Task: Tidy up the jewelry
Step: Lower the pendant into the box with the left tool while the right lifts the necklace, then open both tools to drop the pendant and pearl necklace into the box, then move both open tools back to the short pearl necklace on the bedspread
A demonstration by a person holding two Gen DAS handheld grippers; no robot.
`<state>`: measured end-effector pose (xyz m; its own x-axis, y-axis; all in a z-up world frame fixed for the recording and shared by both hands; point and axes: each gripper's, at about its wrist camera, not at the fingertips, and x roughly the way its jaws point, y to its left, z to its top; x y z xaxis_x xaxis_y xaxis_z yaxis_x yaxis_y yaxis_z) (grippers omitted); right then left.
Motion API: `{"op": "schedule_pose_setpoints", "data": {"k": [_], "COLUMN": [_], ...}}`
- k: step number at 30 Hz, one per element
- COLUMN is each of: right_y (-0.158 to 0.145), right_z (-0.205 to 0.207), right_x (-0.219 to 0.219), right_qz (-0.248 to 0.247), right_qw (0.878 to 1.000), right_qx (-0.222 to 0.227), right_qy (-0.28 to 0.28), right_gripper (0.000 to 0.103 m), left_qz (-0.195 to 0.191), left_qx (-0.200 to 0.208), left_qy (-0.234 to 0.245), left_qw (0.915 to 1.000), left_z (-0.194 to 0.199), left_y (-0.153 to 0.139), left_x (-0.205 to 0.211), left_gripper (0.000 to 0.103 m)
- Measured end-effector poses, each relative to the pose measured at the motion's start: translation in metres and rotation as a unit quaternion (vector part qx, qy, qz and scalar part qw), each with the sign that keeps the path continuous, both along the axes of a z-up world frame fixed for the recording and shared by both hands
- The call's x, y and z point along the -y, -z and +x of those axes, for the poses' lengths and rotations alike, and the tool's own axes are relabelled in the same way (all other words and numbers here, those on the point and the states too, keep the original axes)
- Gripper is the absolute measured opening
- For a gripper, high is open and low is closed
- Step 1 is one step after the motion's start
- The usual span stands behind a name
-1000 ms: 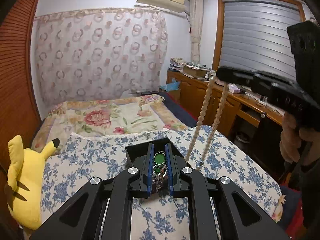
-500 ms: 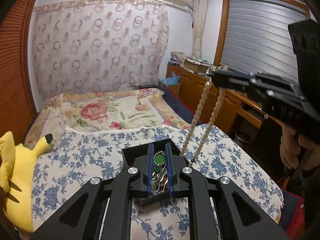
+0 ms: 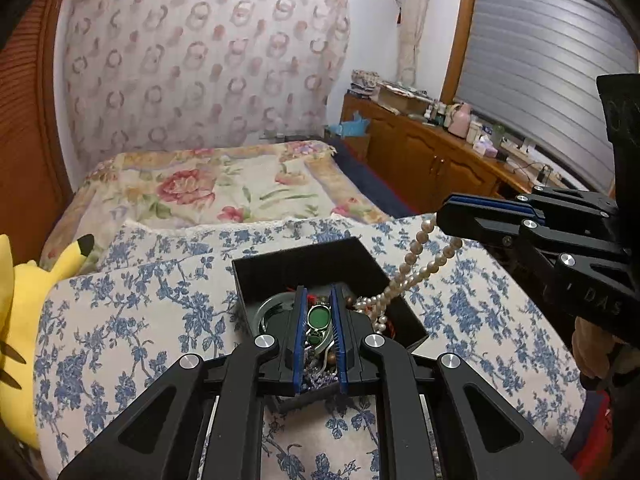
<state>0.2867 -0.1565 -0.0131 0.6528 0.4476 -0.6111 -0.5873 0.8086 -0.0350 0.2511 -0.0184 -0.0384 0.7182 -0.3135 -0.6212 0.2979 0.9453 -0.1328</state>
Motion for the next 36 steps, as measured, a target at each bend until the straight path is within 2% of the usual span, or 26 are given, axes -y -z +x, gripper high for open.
{"op": "schedule_pose_setpoints", "data": {"k": [3,5,9,13,15,17,19,21,23,28,36], "right_y": [0.005,0.004,0.001,0.001,0.003,0.006,0.013,0.02,0.031,0.06,0.094], "right_z": [0.0,0.0,-0.006,-0.022,-0.034,-0.045,-0.058,-0.068,-0.083,-0.117,-0.166], "right_x": [0.0,0.002,0.007,0.016,0.02,0.022,0.027,0.029,0.032,0.038,0.028], "right_qz": [0.0,0.002,0.013,0.027,0.029,0.03,0.037,0.04,0.04,0.038,0.025], "right_qw": [1.0,1.0,1.0,1.0,1.0,0.999,0.999,0.999,0.999,0.998,0.995], "right_qx": [-0.004,-0.001,0.002,0.006,0.01,0.014,0.008,0.001,-0.005,-0.041,-0.077], "right_qy": [0.002,0.001,0.004,0.002,0.001,-0.001,-0.003,-0.002,-0.004,-0.017,-0.05], "right_gripper": [0.009,0.009,0.01,0.01,0.01,0.01,0.01,0.017,0.02,0.02,0.02], "left_qz": [0.001,0.0,-0.001,0.002,0.004,0.007,0.008,0.008,0.005,0.011,-0.002], "left_qx": [-0.003,-0.003,-0.002,0.005,0.011,0.015,0.017,0.014,0.009,0.0,-0.01], "left_qy": [-0.005,-0.011,-0.017,-0.026,-0.029,-0.03,-0.03,-0.027,-0.023,-0.027,-0.035], "left_qw": [1.0,0.9999,0.9999,0.9996,0.9995,0.9994,0.9994,0.9995,0.9997,0.9996,0.9993], "left_z": [0.001,-0.001,-0.005,-0.017,-0.027,-0.035,-0.045,-0.054,-0.065,-0.094,-0.134], "left_y": [0.003,0.004,0.004,0.005,0.005,0.007,0.009,0.013,0.018,0.033,0.046], "left_x": [-0.001,-0.003,-0.008,-0.014,-0.017,-0.02,-0.023,-0.025,-0.027,-0.031,-0.036], "left_gripper": [0.013,0.026,0.038,0.071,0.079,0.094,0.095,0.095,0.095,0.095,0.095]}}
